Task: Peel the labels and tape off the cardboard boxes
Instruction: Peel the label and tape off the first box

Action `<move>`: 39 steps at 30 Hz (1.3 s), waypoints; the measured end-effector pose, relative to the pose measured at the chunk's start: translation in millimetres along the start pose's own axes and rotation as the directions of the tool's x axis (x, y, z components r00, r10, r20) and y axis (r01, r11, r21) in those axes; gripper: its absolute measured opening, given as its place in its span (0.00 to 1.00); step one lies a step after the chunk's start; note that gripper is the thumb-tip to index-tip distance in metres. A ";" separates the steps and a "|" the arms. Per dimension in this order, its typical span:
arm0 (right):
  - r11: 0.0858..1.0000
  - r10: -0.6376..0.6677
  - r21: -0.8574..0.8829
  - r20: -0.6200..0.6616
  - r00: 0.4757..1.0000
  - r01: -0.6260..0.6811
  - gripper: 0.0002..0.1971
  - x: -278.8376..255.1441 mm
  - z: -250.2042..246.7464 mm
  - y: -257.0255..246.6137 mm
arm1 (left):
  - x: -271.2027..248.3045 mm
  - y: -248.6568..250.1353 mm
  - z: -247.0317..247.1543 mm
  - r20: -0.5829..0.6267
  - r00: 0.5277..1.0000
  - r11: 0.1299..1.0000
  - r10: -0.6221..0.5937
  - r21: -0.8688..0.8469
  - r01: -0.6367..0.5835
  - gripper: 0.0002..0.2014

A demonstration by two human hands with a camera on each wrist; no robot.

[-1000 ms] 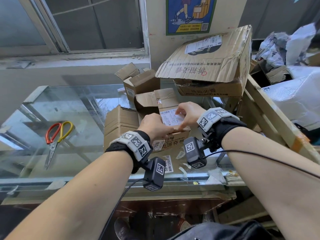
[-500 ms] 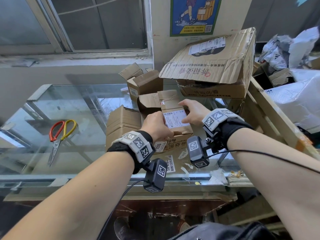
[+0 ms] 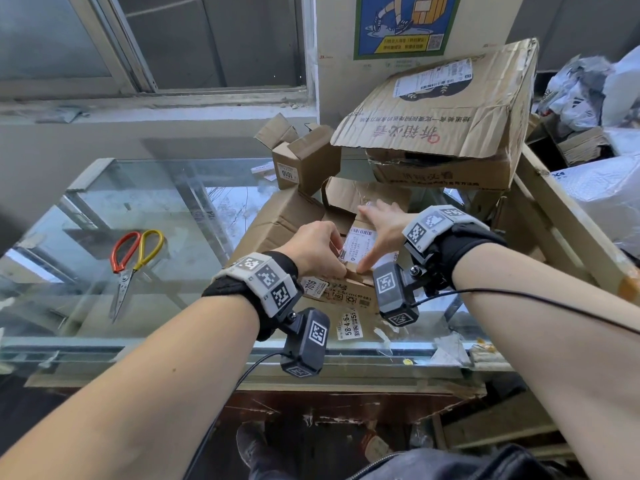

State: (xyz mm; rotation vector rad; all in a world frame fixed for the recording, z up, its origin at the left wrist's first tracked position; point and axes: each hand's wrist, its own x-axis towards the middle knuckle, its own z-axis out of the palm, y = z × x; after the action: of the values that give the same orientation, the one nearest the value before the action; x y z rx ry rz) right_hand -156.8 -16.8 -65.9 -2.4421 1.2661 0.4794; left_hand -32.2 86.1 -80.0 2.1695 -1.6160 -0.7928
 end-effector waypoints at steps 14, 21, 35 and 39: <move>0.999 -0.014 -0.039 0.098 0.995 0.018 0.63 -6.9 -1.6 4.3 | 11.3 -7.0 -6.6 0.070 0.991 0.990 -0.112 -0.081 0.117 0.23; 1.000 -0.014 -0.020 0.114 0.993 0.016 0.58 -5.8 -0.8 5.6 | 15.1 -3.9 -10.3 0.136 0.980 0.985 -0.147 -0.073 0.158 0.22; 1.000 0.014 0.009 0.072 0.997 -0.014 0.68 0.3 13.3 3.4 | 13.6 -2.6 -8.3 0.146 0.980 0.990 -0.135 -0.031 0.141 0.21; 1.000 0.020 0.017 0.073 0.997 -0.021 0.67 -2.7 12.1 1.7 | 10.5 -1.1 -7.3 0.139 0.984 0.994 -0.108 -0.016 0.111 0.17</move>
State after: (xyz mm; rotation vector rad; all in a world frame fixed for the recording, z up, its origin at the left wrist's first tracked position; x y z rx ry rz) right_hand -161.3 -10.3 -75.6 -2.3768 1.2614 0.5549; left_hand -24.8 76.0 -77.3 2.2472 -1.5529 -1.0089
